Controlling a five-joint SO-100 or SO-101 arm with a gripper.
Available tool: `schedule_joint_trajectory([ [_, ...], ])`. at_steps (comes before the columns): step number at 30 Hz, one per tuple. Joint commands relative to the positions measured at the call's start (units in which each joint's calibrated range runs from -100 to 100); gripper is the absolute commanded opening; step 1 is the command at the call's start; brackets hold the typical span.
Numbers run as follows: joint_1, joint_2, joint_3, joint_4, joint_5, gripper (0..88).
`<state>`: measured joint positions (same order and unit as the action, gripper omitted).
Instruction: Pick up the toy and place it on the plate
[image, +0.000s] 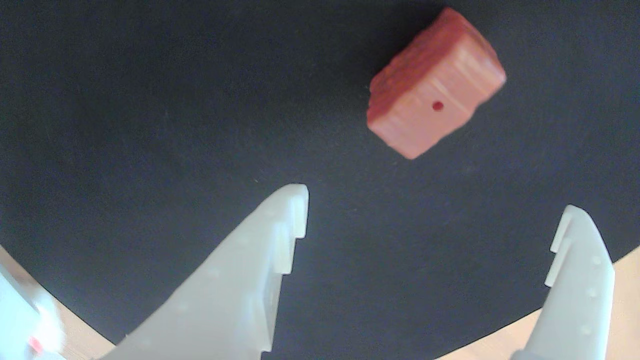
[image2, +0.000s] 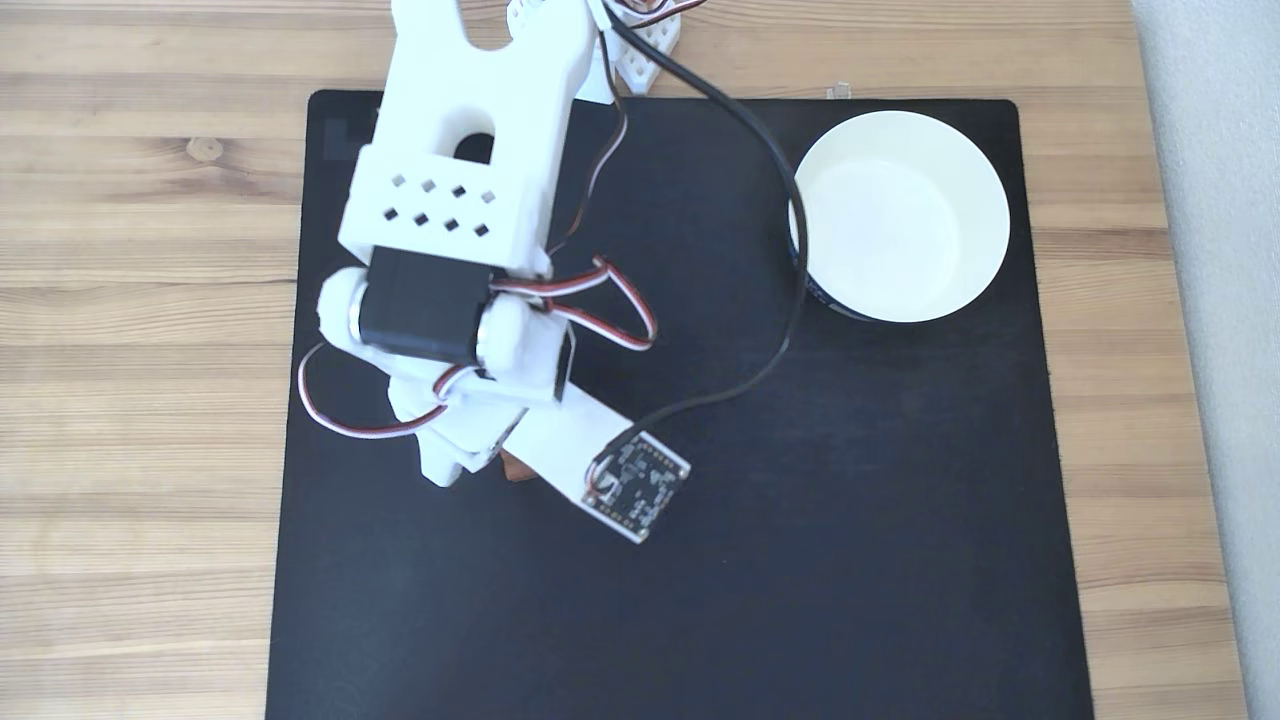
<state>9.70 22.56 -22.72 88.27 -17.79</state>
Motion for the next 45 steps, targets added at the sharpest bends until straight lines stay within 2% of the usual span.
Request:
schedule_joint_trajectory([
  [1,0.4,-0.3,-2.5,0.1,-5.8,34.2],
  [7,0.4,-0.3,-2.8,0.0,-14.4,34.2],
  [14,0.6,-0.2,-7.5,0.0,-20.2,34.2],
  [22,0.8,1.1,-7.5,-2.2,-20.3,34.2],
  [26,1.1,3.3,-7.4,-4.4,-22.6,34.2],
  [37,0.7,3.8,-7.4,-4.7,-22.6,34.1],
  [45,-2.9,7.2,-7.5,-8.3,-22.7,34.1],
])
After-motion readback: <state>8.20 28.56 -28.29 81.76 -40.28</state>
